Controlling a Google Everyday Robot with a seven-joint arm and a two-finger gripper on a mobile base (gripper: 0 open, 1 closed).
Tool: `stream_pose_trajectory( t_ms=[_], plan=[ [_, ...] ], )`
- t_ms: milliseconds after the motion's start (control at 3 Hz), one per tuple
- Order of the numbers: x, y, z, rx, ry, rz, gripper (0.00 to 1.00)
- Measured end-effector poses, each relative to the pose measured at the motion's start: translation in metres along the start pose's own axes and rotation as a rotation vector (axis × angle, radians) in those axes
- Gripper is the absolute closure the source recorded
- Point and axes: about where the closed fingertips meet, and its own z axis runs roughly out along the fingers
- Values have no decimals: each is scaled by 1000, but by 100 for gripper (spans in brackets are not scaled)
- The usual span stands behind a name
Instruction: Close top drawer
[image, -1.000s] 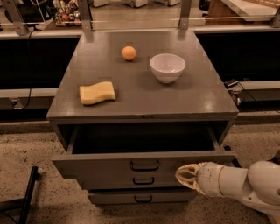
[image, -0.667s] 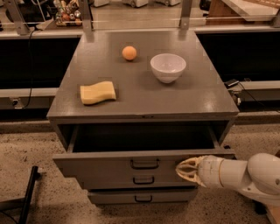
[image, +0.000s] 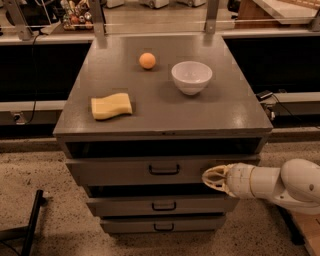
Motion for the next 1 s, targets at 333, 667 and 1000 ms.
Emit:
stream_pose_trajectory(
  t_ms=[333, 667, 1000],
  plan=[
    [6, -14, 4, 13, -17, 0, 100],
    [4, -10, 3, 27, -34, -1, 100],
    [-10, 7, -4, 41, -55, -3, 100]
  ],
)
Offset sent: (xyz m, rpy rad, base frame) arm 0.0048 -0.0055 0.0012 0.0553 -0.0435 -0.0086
